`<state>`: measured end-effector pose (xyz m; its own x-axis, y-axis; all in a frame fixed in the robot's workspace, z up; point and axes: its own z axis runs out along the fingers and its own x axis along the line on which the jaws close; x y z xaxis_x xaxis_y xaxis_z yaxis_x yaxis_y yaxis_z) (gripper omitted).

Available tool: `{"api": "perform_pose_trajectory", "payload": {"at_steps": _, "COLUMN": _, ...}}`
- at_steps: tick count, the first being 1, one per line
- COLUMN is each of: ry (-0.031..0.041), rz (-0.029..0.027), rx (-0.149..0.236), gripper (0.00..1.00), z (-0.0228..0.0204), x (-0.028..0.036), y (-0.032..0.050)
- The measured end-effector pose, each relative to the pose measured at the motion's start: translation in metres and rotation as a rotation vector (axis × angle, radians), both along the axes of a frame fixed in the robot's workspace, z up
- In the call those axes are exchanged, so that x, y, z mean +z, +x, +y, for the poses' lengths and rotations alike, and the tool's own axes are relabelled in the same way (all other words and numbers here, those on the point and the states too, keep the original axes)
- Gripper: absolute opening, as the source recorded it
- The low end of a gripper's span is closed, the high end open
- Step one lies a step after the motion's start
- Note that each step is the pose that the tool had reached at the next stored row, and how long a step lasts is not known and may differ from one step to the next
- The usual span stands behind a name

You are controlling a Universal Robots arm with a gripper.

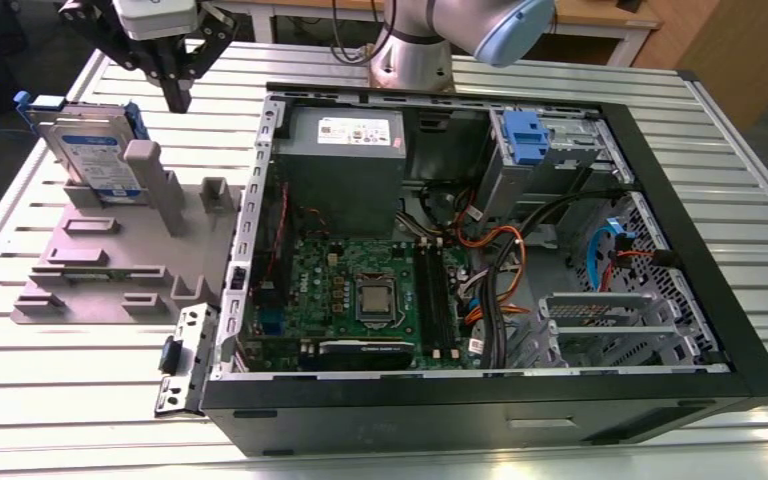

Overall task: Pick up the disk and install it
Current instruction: 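Reach for the disk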

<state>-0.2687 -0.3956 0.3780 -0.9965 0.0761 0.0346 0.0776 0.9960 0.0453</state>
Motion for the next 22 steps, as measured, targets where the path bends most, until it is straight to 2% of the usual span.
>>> {"api": "perform_pose_trajectory", "payload": {"at_steps": 8, "ry": 0.0, "rz": 0.0, "rx": 0.0, "gripper": 0.11, "z": 0.0, "x": -0.0001, "y": -0.0056}}
{"api": "perform_pose_trajectory", "payload": {"at_steps": 21, "ry": 0.0, "rz": 0.0, "rx": 0.0, "gripper": 0.11, "z": 0.0, "x": -0.0001, "y": -0.0067}}
{"api": "perform_pose_trajectory", "payload": {"at_steps": 22, "ry": 0.0, "rz": 0.0, "rx": 0.0, "gripper": 0.11, "z": 0.0, "x": -0.0003, "y": -0.0094}}
